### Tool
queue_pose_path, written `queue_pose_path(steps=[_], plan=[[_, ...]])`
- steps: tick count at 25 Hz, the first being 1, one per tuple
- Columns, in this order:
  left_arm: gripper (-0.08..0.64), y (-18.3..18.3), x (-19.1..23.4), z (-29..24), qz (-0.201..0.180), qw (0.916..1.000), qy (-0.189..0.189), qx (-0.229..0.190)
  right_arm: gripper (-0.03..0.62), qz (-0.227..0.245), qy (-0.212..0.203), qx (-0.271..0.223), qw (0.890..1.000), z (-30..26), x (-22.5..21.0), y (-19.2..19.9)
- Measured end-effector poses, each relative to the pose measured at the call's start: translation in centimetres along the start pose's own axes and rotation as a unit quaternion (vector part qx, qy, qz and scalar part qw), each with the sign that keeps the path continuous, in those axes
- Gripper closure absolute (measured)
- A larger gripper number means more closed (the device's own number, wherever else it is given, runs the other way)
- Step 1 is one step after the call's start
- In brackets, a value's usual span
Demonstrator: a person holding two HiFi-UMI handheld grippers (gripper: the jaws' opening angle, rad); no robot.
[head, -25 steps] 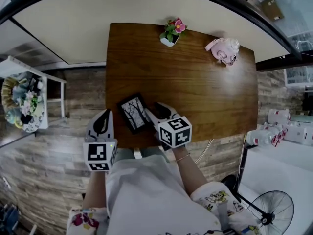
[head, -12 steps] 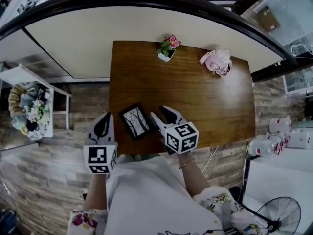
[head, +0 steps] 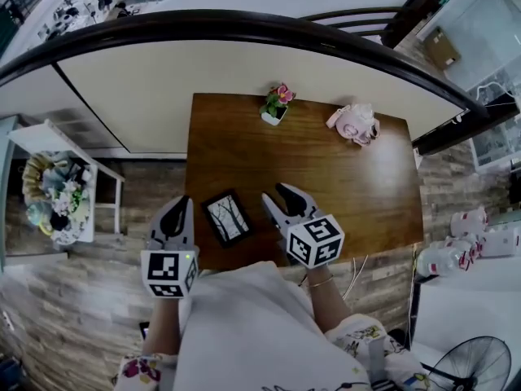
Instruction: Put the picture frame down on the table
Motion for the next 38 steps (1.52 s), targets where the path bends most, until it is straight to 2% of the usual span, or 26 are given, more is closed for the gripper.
queue_pose_path(steps=[11, 21, 28, 38], plan=[[0.555, -2.4, -0.7, 1.2, -0.010, 0.9994, 0.006, -0.033, 0.468, 0.055, 0.012, -0.067, 0.996, 3.4, 0.7, -3.9], [0.555, -2.8, -1.7, 1.8, -0.006, 0.9990, 0.019, -0.040, 0.550, 0.079, 0.030, -0.096, 0.992, 6.0, 0.7, -4.3], [0.555, -2.0, -2.2, 1.8, -0.003, 0.9992, 0.025, -0.031, 0.591, 0.072, 0.043, -0.104, 0.991, 7.4, 0.5, -3.8], [0.555, -1.3, -2.6, 1.7, 0.001, 0.9994, 0.029, -0.020, 0.592, 0.053, 0.052, -0.099, 0.992, 8.1, 0.0, -2.3]])
Point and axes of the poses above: the fingertips, and each gripper's own axes: z backward along the fingers, x to its left, y out of its underside, the point moved 6 cm from there along z, backward along the fingers, and after that the axes turned 1 degree about z, right-handed, at the moved point
